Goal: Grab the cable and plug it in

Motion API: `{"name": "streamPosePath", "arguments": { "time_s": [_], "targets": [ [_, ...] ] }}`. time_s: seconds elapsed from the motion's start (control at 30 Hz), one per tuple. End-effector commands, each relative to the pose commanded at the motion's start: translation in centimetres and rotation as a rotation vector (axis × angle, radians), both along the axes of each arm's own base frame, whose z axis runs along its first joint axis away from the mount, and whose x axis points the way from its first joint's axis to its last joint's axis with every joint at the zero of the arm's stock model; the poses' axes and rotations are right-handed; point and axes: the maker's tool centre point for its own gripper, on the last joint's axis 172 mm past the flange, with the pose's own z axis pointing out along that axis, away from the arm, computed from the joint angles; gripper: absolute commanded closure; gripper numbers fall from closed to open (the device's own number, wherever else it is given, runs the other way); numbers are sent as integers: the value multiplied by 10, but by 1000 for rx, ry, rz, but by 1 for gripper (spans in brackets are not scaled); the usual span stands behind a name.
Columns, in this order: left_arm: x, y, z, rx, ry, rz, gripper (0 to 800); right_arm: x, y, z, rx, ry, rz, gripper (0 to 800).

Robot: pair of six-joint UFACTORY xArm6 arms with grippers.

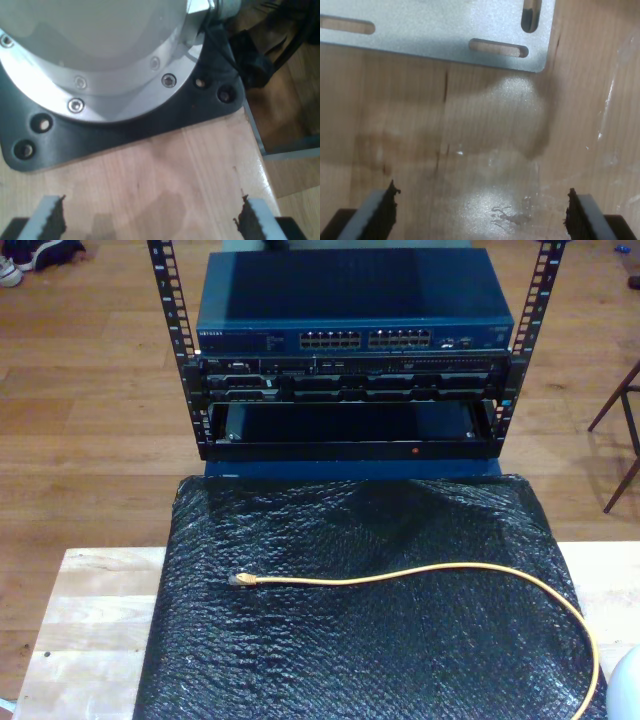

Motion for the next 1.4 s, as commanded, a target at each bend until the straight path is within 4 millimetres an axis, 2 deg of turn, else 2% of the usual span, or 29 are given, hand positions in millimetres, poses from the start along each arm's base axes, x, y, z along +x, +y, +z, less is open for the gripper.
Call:
{"name": "streamPosePath", "arguments": {
  "time_s": [0.23,0.4,0.63,0.9,1.13,1.27,1.4],
  "targets": [
    [0,3,3,4,2,4,0,1,-7,6,-14,-1,-1,1],
    [-2,4,18,-28,18,8,0,2,-11,13,-14,-5,2,2],
    [-2,9,41,-54,41,27,0,7,-11,41,49,-20,17,2],
    [3,26,60,-31,58,51,0,11,-24,82,79,-14,-41,3],
    [28,45,75,20,40,62,0,16,-46,116,62,4,-160,3],
    [49,44,86,15,21,66,0,21,-52,136,74,20,-214,3],
    [69,37,103,-5,34,73,0,38,-57,146,78,39,-224,3]
  ]
}}
